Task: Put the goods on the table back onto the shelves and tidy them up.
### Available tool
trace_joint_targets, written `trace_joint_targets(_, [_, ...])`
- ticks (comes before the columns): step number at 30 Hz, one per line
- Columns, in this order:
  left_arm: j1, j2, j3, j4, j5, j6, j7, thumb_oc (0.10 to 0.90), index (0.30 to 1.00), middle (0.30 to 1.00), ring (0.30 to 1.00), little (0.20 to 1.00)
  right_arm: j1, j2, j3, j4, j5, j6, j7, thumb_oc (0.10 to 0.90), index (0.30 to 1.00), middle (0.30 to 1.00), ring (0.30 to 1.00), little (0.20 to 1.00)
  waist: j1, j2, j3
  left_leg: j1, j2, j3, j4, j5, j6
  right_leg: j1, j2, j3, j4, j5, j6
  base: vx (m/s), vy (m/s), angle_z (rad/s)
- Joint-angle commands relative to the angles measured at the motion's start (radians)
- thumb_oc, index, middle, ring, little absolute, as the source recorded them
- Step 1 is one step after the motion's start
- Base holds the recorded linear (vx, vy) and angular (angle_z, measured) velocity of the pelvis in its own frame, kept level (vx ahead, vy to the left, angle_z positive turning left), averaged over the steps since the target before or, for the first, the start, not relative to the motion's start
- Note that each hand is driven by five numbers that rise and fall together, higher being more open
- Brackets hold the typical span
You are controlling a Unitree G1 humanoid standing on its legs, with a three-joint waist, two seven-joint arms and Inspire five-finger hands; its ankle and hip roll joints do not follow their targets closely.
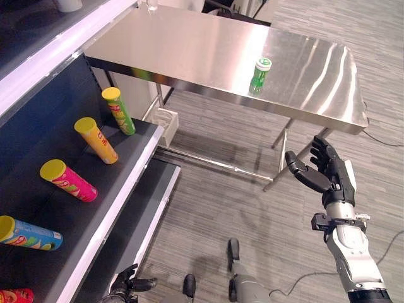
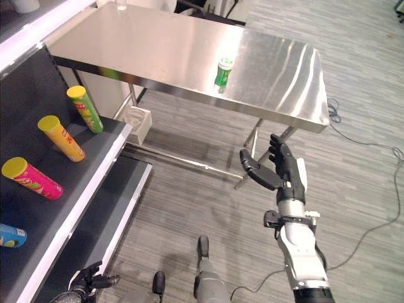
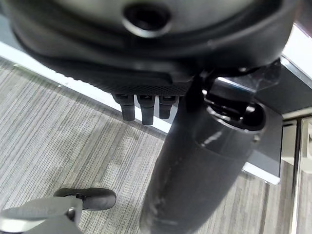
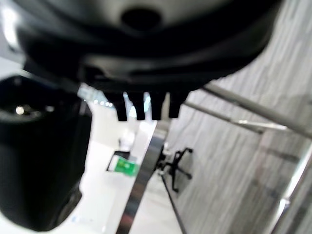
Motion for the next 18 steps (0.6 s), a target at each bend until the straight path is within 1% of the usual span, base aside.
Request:
trace_joint_targets(1, [0.037, 0.064, -0.023, -0.074, 0.022, -0.034, 0.018, 0.8, 0.9, 0.9, 0.9, 0.9, -0.117, -0.058, -0.094, -0.079, 0.026, -0.12, -0.036, 0.8, 0.9, 0.9, 0.9, 0.9, 0.008, -0.029, -0.065, 0.06, 0.016, -0.031, -0.032, -0.072, -0.114, 0.016, 0.007, 0.001, 0.018, 0.085, 0.025, 0.16, -0.098, 0.48])
trace_joint_targets(2, [0.038, 0.064, -0.023, -0.074, 0.022, -0.034, 0.018, 0.8, 0.9, 0.9, 0.9, 0.9, -0.117, -0.058, -0.094, -0.079, 0.026, -0.12, -0.036, 0.8, 0.9, 0.9, 0.9, 0.9, 0.007, -0.029, -0.064, 0.061, 0.016, -0.031, -0.031, -0.073, -0.114, 0.017, 0.007, 0.001, 0.017, 0.084, 0.025, 0.19, -0.116, 0.33])
trace_joint_targets(4, [0.035, 0.062, -0.037, -0.069, 0.028, -0.032, 0.015, 0.8, 0.9, 0.9, 0.9, 0.9, -0.111, -0.071, -0.098, -0.094, 0.021, -0.117, -0.03, 0.8, 0.9, 0.9, 0.9, 0.9, -0.002, -0.052, -0.08, 0.104, 0.02, -0.066, -0.044, -0.103, -0.118, 0.032, 0.01, 0.038, 0.042, 0.112, 0.027, 0.35, -0.219, 0.41])
trace_joint_targets(5, [0.038, 0.063, -0.04, -0.06, 0.036, -0.034, 0.012, 0.8, 0.9, 0.9, 0.9, 0.9, -0.096, -0.075, -0.104, -0.092, 0.024, -0.115, -0.023, 0.8, 0.9, 0.9, 0.9, 0.9, -0.004, -0.06, -0.099, 0.128, 0.024, -0.078, -0.057, -0.121, -0.122, 0.054, 0.012, 0.046, 0.03, 0.102, 0.021, 0.32, -0.189, 0.47])
trace_joint_targets(6, [0.039, 0.063, -0.041, -0.06, 0.036, -0.034, 0.012, 0.8, 0.9, 0.9, 0.9, 0.9, -0.094, -0.075, -0.104, -0.092, 0.024, -0.116, -0.022, 0.8, 0.9, 0.9, 0.9, 0.9, -0.005, -0.059, -0.098, 0.131, 0.026, -0.08, -0.059, -0.121, -0.122, 0.059, 0.013, 0.044, 0.027, 0.102, 0.021, 0.35, -0.234, 0.62])
trace_joint_targets(7, [0.047, 0.06, -0.039, -0.047, 0.047, -0.028, 0.011, 0.8, 0.9, 0.9, 0.9, 0.9, -0.081, -0.09, -0.106, -0.113, 0.0, -0.108, -0.012, 0.8, 0.9, 0.9, 0.9, 0.9, -0.008, -0.06, -0.122, 0.155, 0.048, -0.082, -0.065, -0.137, -0.137, 0.079, 0.014, 0.041, 0.042, 0.101, 0.01, 0.32, -0.254, 0.51])
trace_joint_targets(8, [0.053, 0.058, -0.038, -0.036, 0.05, -0.029, 0.01, 0.8, 0.9, 0.9, 0.9, 0.9, -0.075, -0.095, -0.109, -0.123, -0.002, -0.108, -0.003, 0.8, 0.9, 0.9, 0.9, 0.9, -0.017, -0.054, -0.136, 0.161, 0.07, -0.088, -0.065, -0.144, -0.147, 0.082, 0.02, 0.042, 0.053, 0.094, 0.003, 0.32, -0.255, 0.5])
trace_joint_targets(9, [0.053, 0.057, -0.038, -0.036, 0.05, -0.029, 0.01, 0.8, 0.9, 0.9, 0.9, 0.9, -0.074, -0.095, -0.109, -0.124, -0.002, -0.107, -0.003, 0.8, 0.9, 0.9, 0.9, 0.9, -0.018, -0.052, -0.137, 0.161, 0.073, -0.089, -0.066, -0.145, -0.148, 0.082, 0.022, 0.04, 0.054, 0.092, 0.002, 0.22, -0.186, 0.21])
trace_joint_targets(10, [0.059, 0.054, -0.037, -0.032, 0.048, -0.029, 0.008, 0.8, 0.9, 0.9, 0.9, 0.9, -0.071, -0.106, -0.112, -0.126, -0.011, -0.107, 0.001, 0.8, 0.9, 0.9, 0.9, 0.9, -0.023, -0.047, -0.152, 0.169, 0.093, -0.09, -0.062, -0.149, -0.157, 0.085, 0.026, 0.034, 0.065, 0.085, -0.006, 0.22, -0.182, 0.23])
trace_joint_targets(11, [0.063, 0.049, -0.041, -0.022, 0.053, -0.029, 0.007, 0.8, 0.9, 0.9, 0.9, 0.9, -0.066, -0.119, -0.111, -0.129, -0.021, -0.106, 0.007, 0.8, 0.9, 0.9, 0.9, 0.9, -0.03, -0.036, -0.167, 0.165, 0.115, -0.097, -0.052, -0.15, -0.166, 0.087, 0.037, 0.026, 0.081, 0.067, -0.018, 0.29, -0.276, 0.22])
trace_joint_targets(13, [0.066, 0.049, -0.044, -0.009, 0.061, -0.028, 0.004, 0.8, 0.9, 0.9, 0.9, 0.9, -0.07, -0.141, -0.107, -0.135, -0.041, -0.103, 0.012, 0.8, 0.9, 0.9, 0.9, 0.9, -0.035, -0.019, -0.182, 0.151, 0.15, -0.106, -0.017, -0.127, -0.189, 0.091, 0.059, 0.025, 0.108, 0.031, -0.037, 0.24, -0.269, 0.16])
trace_joint_targets(15, [0.07, 0.047, -0.037, -0.003, 0.055, -0.028, 0.007, 0.8, 0.9, 0.9, 0.9, 0.9, -0.074, -0.142, -0.102, -0.149, -0.031, -0.107, 0.021, 0.8, 0.9, 0.9, 0.9, 0.9, -0.031, -0.006, -0.19, 0.126, 0.174, -0.109, 0.06, -0.07, -0.215, 0.115, 0.082, 0.028, 0.115, -0.005, -0.058, 0.24, -0.264, -0.01])
trace_joint_targets(16, [0.076, 0.045, -0.03, -0.009, 0.041, -0.029, 0.006, 0.8, 0.9, 0.9, 0.9, 0.9, -0.088, -0.143, -0.088, -0.157, -0.013, -0.118, 0.026, 0.8, 0.9, 0.9, 0.9, 0.9, -0.019, -0.005, -0.185, 0.077, 0.171, -0.104, 0.189, 0.004, -0.229, 0.155, 0.095, 0.036, 0.109, -0.025, -0.076, 0.17, -0.203, -0.07])
trace_joint_targets(17, [0.076, 0.045, -0.029, -0.01, 0.041, -0.029, 0.006, 0.8, 0.9, 0.9, 0.9, 0.9, -0.088, -0.143, -0.087, -0.157, -0.012, -0.118, 0.026, 0.8, 0.9, 0.9, 0.9, 0.9, -0.02, -0.005, -0.185, 0.072, 0.169, -0.105, 0.198, 0.0, -0.229, 0.155, 0.094, 0.036, 0.108, -0.025, -0.076, 0.18, -0.3, -0.21])
trace_joint_targets(18, [0.079, 0.044, -0.034, -0.036, 0.021, -0.028, -0.002, 0.8, 0.9, 0.9, 0.9, 0.9, -0.112, -0.15, -0.073, -0.171, 0.003, -0.122, 0.027, 0.8, 0.9, 0.9, 0.9, 0.9, 0.004, -0.022, -0.156, -0.013, 0.134, -0.114, 0.385, 0.074, -0.217, 0.196, 0.094, 0.05, 0.102, -0.035, -0.1, 0.1, -0.212, -0.28])
